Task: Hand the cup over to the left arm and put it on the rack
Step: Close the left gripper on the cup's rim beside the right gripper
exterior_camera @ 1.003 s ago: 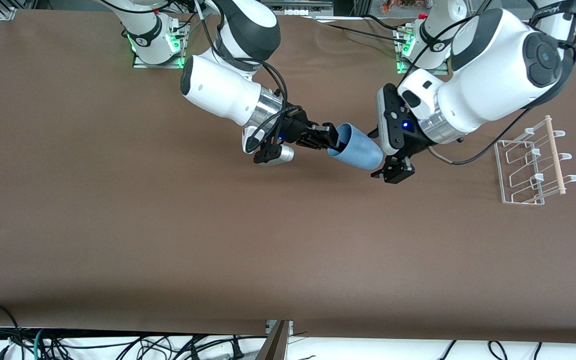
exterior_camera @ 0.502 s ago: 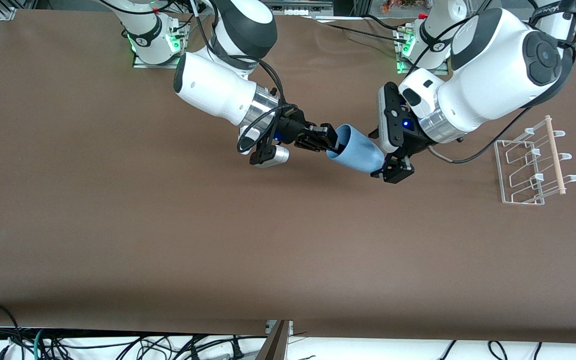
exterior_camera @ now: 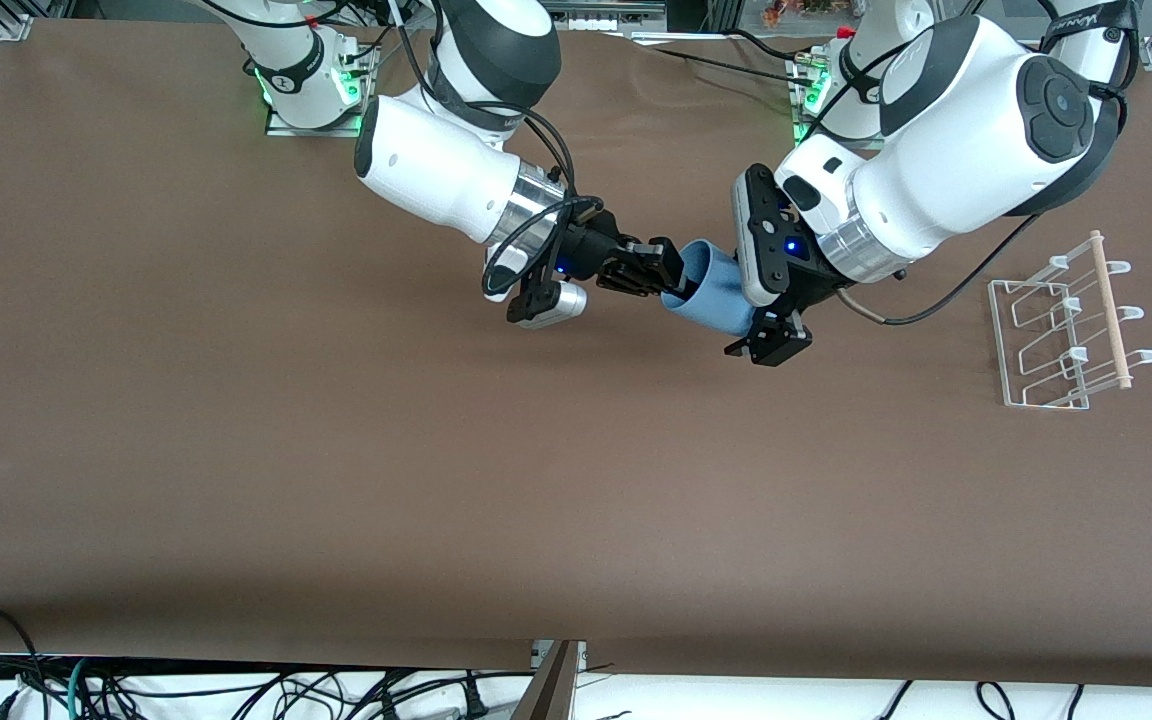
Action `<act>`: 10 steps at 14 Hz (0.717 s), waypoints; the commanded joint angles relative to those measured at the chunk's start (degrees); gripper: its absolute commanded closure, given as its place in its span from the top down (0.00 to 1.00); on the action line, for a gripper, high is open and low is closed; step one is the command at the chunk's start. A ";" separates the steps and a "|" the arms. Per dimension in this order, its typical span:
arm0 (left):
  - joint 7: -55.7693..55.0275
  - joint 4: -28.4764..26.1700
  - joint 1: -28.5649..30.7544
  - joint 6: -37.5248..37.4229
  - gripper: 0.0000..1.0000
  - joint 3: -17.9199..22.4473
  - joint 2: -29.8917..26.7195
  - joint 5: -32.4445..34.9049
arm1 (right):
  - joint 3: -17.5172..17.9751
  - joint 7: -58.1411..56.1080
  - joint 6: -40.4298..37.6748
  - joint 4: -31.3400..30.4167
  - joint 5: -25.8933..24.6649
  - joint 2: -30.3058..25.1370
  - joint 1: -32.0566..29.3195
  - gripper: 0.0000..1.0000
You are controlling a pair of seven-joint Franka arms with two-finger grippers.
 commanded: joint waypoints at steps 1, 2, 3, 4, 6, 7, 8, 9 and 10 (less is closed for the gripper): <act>-1.62 -0.11 -0.31 0.93 0.89 -0.34 0.05 0.33 | 0.36 0.28 0.58 1.13 0.89 -0.42 0.71 0.00; -1.71 -0.11 -0.31 0.93 0.59 -0.34 0.31 0.33 | 0.36 0.28 0.67 1.13 0.89 -0.42 0.89 0.00; -1.45 -0.11 -0.31 0.93 0.38 -0.34 0.49 0.33 | 0.36 0.37 0.67 1.13 0.89 -0.42 1.06 0.00; -2.14 0.07 -0.31 0.93 0.00 -0.34 0.75 0.25 | 0.36 0.28 0.67 1.13 0.89 -0.42 1.07 0.00; -3.11 0.15 -0.31 0.93 0.00 -0.34 1.36 -0.02 | 0.36 0.28 0.58 1.04 0.89 -0.42 1.07 0.00; -3.11 0.15 -0.31 0.85 0.00 -0.34 1.45 -0.02 | 0.36 0.20 0.58 1.13 0.89 -0.42 1.07 0.00; -3.11 0.24 -0.31 0.85 0.00 -0.34 1.37 -0.02 | 0.36 0.20 0.58 1.13 0.89 -0.51 1.07 0.07; -3.03 0.94 -0.31 0.76 0.00 -0.25 1.37 0.16 | 0.36 0.11 0.58 1.04 0.80 -0.68 1.07 0.78; -3.03 1.55 -0.31 0.50 0.00 -0.34 1.45 0.24 | 0.27 0.11 0.67 1.13 0.62 -1.03 1.07 1.00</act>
